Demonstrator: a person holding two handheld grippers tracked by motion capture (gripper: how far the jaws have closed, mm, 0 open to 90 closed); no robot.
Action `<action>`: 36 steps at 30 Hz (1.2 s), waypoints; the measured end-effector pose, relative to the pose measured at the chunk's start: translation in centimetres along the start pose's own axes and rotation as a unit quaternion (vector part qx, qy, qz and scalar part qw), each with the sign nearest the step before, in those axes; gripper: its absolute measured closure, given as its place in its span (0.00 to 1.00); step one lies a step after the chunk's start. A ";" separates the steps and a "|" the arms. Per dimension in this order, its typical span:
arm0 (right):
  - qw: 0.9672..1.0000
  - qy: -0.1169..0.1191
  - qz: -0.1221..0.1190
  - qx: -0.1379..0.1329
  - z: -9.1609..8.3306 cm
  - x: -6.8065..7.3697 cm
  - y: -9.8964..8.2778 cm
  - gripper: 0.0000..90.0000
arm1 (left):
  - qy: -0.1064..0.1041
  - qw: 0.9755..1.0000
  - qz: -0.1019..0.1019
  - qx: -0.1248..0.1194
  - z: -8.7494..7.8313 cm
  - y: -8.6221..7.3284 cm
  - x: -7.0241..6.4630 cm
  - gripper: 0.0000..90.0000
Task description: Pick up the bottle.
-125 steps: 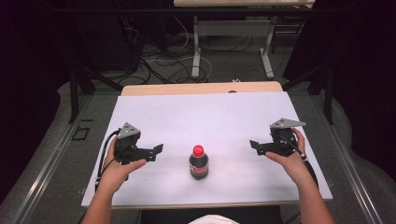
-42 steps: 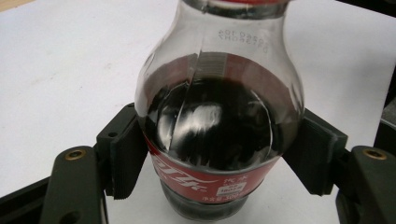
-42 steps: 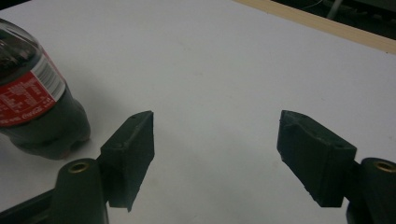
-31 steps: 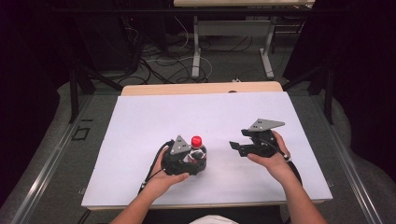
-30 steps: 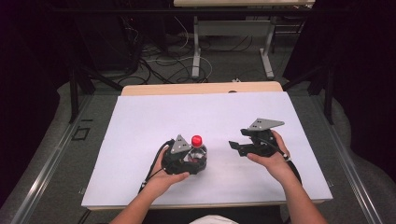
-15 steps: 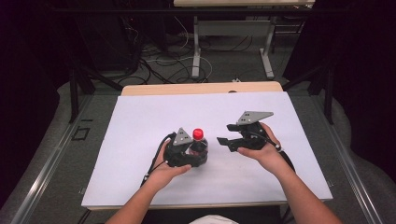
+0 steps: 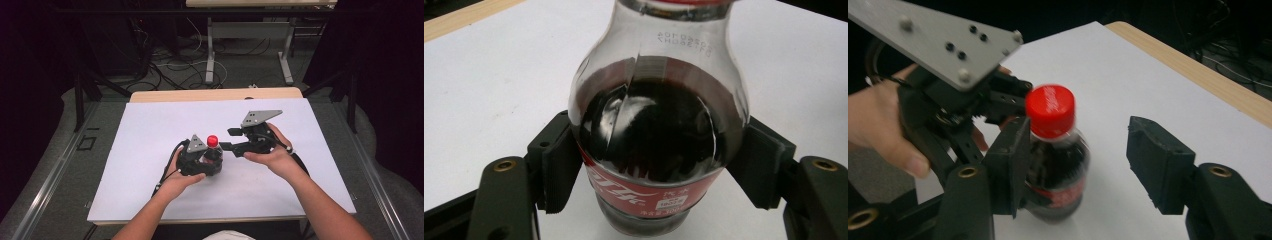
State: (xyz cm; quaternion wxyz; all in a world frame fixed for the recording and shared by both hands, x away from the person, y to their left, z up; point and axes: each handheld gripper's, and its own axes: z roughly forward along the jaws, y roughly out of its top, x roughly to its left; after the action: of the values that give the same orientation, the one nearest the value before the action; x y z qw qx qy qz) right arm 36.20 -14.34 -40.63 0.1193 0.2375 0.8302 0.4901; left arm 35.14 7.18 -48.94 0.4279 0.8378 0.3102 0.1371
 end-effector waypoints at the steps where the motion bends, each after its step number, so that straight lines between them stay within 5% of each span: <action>1: 1.000 -0.003 -0.001 0.002 0.2 0.2 0.1 0.48 | -0.001 1.000 0.001 0.001 0.1 0.0 0.0 0.33; 14: 1.000 -0.005 0.003 0.001 2.1 1.4 0.8 0.59 | -0.009 1.000 0.004 -0.001 0.4 0.1 -0.9 0.33; 21: 1.000 -0.012 0.005 0.008 2.9 1.6 0.8 0.63 | -0.013 1.000 0.024 0.005 0.3 0.2 -1.1 0.33; 36: 1.000 -0.011 -0.003 0.013 3.4 1.8 0.7 0.67 | -0.015 1.000 0.017 0.001 0.0 0.3 -1.4 0.33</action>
State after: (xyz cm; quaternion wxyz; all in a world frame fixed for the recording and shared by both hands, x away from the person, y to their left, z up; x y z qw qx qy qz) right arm 36.34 -10.61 -41.58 0.1270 0.2422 0.8358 0.4760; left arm 34.21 6.17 -48.69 0.4292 0.8453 0.2898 0.1318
